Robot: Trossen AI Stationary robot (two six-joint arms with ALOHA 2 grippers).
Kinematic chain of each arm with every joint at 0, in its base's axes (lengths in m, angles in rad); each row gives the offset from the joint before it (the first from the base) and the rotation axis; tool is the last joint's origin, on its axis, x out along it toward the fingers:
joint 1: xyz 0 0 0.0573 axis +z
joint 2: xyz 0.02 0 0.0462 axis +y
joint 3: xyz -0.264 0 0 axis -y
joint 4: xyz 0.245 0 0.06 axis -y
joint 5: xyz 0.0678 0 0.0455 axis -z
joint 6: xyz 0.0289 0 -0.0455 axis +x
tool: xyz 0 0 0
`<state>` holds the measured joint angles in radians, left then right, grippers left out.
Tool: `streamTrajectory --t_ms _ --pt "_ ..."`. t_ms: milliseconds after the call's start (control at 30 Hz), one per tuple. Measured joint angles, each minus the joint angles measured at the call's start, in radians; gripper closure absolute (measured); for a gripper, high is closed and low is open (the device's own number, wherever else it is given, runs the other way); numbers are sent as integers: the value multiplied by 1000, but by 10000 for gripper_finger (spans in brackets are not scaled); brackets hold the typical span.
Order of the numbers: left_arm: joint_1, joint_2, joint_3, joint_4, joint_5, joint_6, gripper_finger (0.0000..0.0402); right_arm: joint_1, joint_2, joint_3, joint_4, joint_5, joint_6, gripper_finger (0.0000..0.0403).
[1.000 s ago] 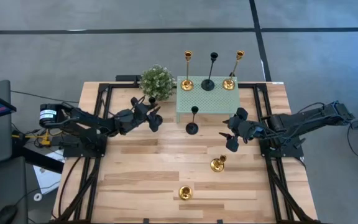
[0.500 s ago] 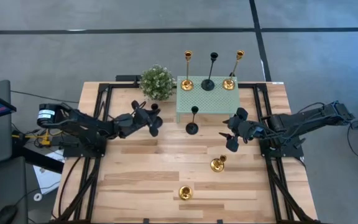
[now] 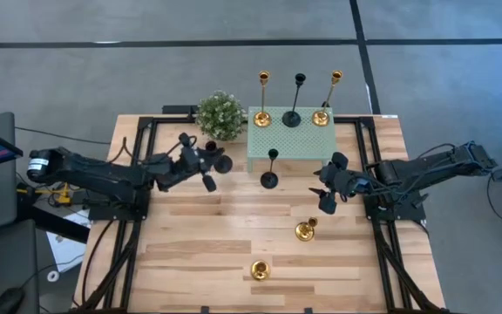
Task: Pick & Place candle stick holders
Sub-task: Put the black candle holder on the shelf
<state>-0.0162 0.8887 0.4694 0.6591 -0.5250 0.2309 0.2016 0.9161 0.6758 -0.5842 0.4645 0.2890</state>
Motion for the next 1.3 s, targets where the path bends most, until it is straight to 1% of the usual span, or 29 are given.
streamTrajectory --t_ms 67,133,233,367,467,600,767,867,1100,1300 --pt "5 7 83 -76 0 38 392 0 0 0 -3 0 0 148" --pt "19 20 164 -139 21 64 392 0 0 0 -4 0 0 148" --pt "63 57 275 -196 102 77 392 0 0 0 -10 0 0 148" --pt "156 124 403 -256 220 68 392 0 0 0 -13 -2 0 148" --pt "232 202 484 -279 297 25 392 0 0 0 -17 -15 0 148" --pt "319 323 575 -286 459 -46 392 1 0 0 -16 -35 0 148" --pt "393 460 684 -285 563 -108 392 1 0 0 -18 -54 0 148" --pt "408 522 741 -285 637 -142 392 1 0 0 -18 -74 0 148" --pt "402 619 835 -284 686 -166 392 1 0 0 -20 -75 0 148" --pt "404 671 872 -279 698 -188 392 1 0 0 -22 -75 0 148"
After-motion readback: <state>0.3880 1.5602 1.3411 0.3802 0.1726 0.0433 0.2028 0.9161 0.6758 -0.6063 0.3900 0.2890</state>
